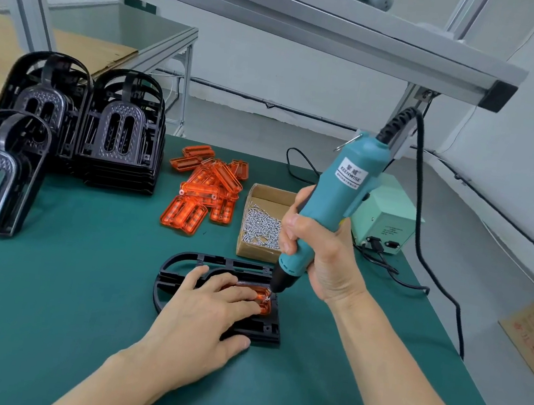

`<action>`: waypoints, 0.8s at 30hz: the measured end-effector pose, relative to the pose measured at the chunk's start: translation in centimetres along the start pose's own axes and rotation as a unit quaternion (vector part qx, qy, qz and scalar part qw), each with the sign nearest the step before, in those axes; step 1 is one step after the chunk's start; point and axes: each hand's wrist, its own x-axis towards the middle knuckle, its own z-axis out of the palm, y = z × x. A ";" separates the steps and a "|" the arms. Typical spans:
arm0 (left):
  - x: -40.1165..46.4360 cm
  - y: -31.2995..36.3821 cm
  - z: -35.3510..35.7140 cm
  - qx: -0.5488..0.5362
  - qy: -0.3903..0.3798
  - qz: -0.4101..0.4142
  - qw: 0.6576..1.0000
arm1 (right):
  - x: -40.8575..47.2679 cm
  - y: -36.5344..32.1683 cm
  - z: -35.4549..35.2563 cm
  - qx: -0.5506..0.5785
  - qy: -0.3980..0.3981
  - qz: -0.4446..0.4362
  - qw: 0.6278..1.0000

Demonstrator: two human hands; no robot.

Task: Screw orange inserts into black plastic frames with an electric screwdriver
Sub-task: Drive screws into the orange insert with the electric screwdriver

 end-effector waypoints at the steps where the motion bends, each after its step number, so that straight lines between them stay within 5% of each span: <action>1: 0.0 0.0 0.0 0.000 0.000 0.000 1.000 | 0.0 0.2 0.1 0.010 0.024 0.002 1.000; 24: 0.0 0.1 -0.1 -0.015 -0.005 -0.008 1.000 | -0.5 -0.1 1.1 -0.016 -0.006 -0.016 1.000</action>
